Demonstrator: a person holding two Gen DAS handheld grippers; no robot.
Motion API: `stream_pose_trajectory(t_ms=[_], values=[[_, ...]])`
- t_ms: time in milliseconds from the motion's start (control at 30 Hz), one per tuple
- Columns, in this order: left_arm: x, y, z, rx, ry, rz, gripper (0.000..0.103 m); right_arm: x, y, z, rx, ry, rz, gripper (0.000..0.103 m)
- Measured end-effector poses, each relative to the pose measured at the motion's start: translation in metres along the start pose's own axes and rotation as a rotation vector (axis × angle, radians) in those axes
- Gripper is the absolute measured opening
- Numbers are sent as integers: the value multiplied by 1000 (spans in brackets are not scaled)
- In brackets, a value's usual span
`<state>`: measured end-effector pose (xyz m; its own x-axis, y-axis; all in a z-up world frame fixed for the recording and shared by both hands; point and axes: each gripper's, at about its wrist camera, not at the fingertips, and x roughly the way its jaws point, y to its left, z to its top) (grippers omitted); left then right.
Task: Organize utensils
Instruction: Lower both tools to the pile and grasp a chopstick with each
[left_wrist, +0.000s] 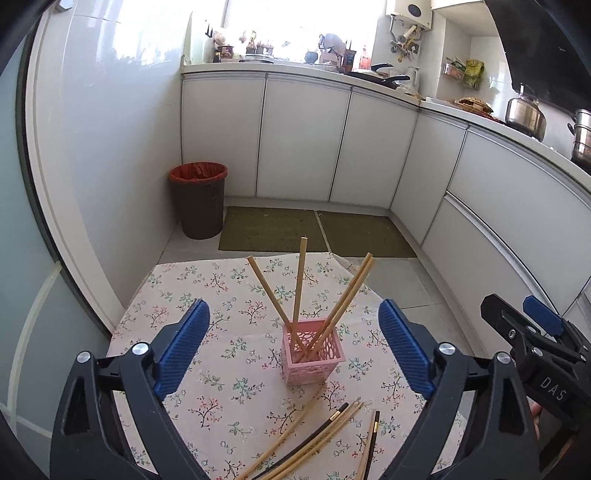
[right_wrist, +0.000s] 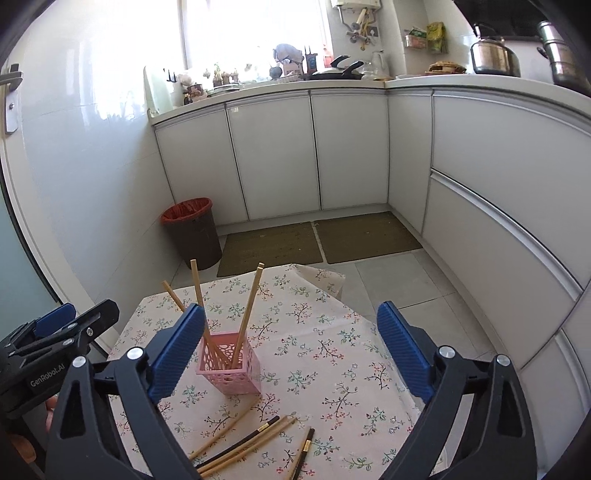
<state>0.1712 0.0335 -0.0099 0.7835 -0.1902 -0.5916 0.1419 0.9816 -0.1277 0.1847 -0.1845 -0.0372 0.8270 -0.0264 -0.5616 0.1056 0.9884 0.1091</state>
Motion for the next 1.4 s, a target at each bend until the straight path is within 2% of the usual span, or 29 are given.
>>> stream_pose_trajectory(t_ms=[67, 267, 333, 533, 633, 767, 867, 933, 1033, 1133, 1400], values=[[2, -3, -6, 16, 18, -1, 96, -2, -6, -6, 8, 10, -17, 94], [37, -20, -35, 137, 199, -27, 96, -6, -56, -44, 112, 48, -84, 96], [56, -30, -50, 201, 294, -53, 96, -2, -76, -63, 153, 101, -97, 96], [97, -68, -92, 342, 482, -129, 96, 22, -128, -123, 246, 293, -140, 96], [115, -81, -107, 358, 569, -178, 96, 34, -142, -144, 302, 366, -148, 96], [143, -91, -124, 325, 689, -248, 95, 48, -157, -165, 368, 457, -104, 96], [164, -95, -128, 269, 774, -325, 86, 56, -160, -176, 389, 507, -66, 96], [178, -97, -130, 245, 812, -352, 67, 59, -160, -180, 396, 529, -51, 96], [198, -99, -137, 249, 864, -351, 50, 63, -160, -184, 392, 548, -45, 96], [212, -104, -147, 286, 886, -321, 45, 65, -159, -186, 378, 565, -38, 96], [228, -114, -162, 361, 882, -253, 40, 72, -157, -189, 366, 593, -21, 96]])
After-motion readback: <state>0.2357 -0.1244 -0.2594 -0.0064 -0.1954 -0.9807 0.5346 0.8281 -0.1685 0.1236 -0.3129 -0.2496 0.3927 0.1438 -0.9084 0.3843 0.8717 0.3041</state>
